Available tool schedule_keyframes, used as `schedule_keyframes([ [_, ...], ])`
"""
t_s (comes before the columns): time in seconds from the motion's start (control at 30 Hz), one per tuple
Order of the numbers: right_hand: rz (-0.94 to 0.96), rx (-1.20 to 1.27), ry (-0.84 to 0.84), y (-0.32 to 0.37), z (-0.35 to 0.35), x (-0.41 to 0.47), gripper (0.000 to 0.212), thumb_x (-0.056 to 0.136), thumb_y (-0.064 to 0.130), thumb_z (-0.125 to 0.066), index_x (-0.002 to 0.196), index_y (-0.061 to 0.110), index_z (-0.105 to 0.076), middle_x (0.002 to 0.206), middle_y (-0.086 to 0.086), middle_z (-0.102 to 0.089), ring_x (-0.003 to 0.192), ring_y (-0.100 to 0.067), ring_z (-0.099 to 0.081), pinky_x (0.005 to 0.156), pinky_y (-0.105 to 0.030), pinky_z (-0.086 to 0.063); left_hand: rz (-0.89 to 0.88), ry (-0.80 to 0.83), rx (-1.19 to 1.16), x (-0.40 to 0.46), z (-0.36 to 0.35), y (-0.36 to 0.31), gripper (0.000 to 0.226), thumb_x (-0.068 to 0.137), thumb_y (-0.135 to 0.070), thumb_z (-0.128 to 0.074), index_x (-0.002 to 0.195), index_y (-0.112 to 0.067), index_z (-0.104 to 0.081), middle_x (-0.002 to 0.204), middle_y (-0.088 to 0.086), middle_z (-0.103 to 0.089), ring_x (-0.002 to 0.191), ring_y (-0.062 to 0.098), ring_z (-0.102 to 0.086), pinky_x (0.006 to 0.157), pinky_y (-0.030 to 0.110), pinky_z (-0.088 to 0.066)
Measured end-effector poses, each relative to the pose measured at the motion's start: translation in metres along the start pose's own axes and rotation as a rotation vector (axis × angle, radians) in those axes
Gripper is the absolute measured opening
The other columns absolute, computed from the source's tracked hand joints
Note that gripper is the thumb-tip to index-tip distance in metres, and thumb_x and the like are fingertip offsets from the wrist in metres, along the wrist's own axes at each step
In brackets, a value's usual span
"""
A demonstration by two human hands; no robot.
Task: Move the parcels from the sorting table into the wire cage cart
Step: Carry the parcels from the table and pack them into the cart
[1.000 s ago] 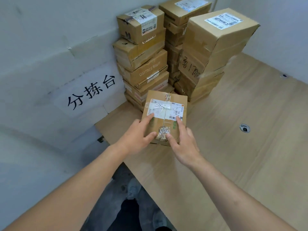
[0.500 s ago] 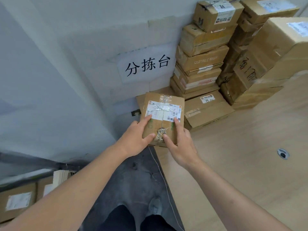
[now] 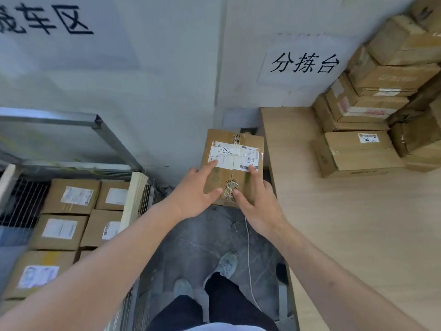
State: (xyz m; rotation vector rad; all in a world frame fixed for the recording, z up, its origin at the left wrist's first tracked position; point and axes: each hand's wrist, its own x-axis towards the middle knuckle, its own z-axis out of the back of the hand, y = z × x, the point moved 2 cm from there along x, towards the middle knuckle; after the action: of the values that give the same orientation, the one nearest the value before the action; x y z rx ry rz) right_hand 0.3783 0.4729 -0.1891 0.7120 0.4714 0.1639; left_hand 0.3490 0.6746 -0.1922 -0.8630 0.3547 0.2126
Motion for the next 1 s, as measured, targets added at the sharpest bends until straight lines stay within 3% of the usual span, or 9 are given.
schedule_keyframes([
  [0.17, 0.094, -0.059, 0.07, 0.045, -0.051, -0.02, 0.079, 0.103, 0.05, -0.054, 0.163, 0.04, -0.002, 0.164, -0.004, -0.027, 0.138, -0.022, -0.046, 0.107, -0.037, -0.043, 0.093, -0.082, -0.092, -0.059, 0.023, 0.052, 0.078, 0.102, -0.04, -0.061, 0.163, -0.04, -0.013, 0.148, 0.008, -0.039, 0.132, 0.024, -0.049, 0.106, 0.027, -0.033],
  [0.47, 0.233, -0.167, 0.227, 0.106, -0.122, -0.042, 0.079, 0.103, 0.053, -0.052, 0.162, 0.045, 0.0, 0.163, -0.002, -0.027, 0.137, -0.023, -0.047, 0.109, -0.039, -0.043, 0.233, -0.239, -0.184, -0.144, 0.054, 0.12, 0.08, 0.101, -0.04, -0.062, 0.163, -0.039, -0.012, 0.157, 0.013, -0.034, 0.145, 0.031, -0.039, 0.117, 0.04, -0.034],
  [0.6, 0.326, -0.233, 0.317, 0.131, -0.145, -0.04, 0.08, 0.103, 0.056, -0.051, 0.163, 0.043, 0.0, 0.159, -0.004, -0.031, 0.137, -0.024, -0.046, 0.106, -0.041, -0.043, 0.323, -0.314, -0.239, -0.175, 0.059, 0.143, 0.076, 0.102, -0.044, -0.059, 0.161, -0.042, -0.01, 0.154, 0.015, -0.035, 0.14, 0.031, -0.042, 0.103, 0.031, -0.036],
  [0.8, 0.464, -0.297, 0.481, 0.157, -0.182, -0.034, 0.08, 0.102, 0.055, -0.052, 0.163, 0.043, -0.002, 0.157, -0.005, -0.033, 0.136, -0.023, -0.045, 0.107, -0.04, -0.042, 0.49, -0.492, -0.352, -0.217, 0.054, 0.165, 0.076, 0.102, -0.044, -0.059, 0.161, -0.042, -0.012, 0.137, 0.007, -0.041, 0.11, 0.019, -0.052, 0.078, 0.024, -0.038],
  [0.9, 0.543, -0.338, 0.567, 0.166, -0.201, -0.036, 0.079, 0.102, 0.053, -0.053, 0.163, 0.043, -0.003, 0.156, -0.005, -0.033, 0.134, -0.022, -0.046, 0.104, -0.039, -0.043, 0.578, -0.568, -0.405, -0.238, 0.044, 0.174, 0.077, 0.101, -0.044, -0.06, 0.162, -0.04, -0.014, 0.136, 0.006, -0.041, 0.109, 0.018, -0.053, 0.081, 0.024, -0.04],
  [1.0, 0.614, -0.364, 0.671, 0.172, -0.22, -0.043, 0.08, 0.103, 0.051, -0.054, 0.164, 0.04, -0.003, 0.158, -0.004, -0.031, 0.136, -0.023, -0.045, 0.105, -0.038, -0.042, 0.659, -0.646, -0.473, -0.26, 0.029, 0.18, 0.077, 0.101, -0.043, -0.061, 0.162, -0.04, -0.014, 0.147, 0.008, -0.038, 0.118, 0.019, -0.053, 0.095, 0.029, -0.042],
])
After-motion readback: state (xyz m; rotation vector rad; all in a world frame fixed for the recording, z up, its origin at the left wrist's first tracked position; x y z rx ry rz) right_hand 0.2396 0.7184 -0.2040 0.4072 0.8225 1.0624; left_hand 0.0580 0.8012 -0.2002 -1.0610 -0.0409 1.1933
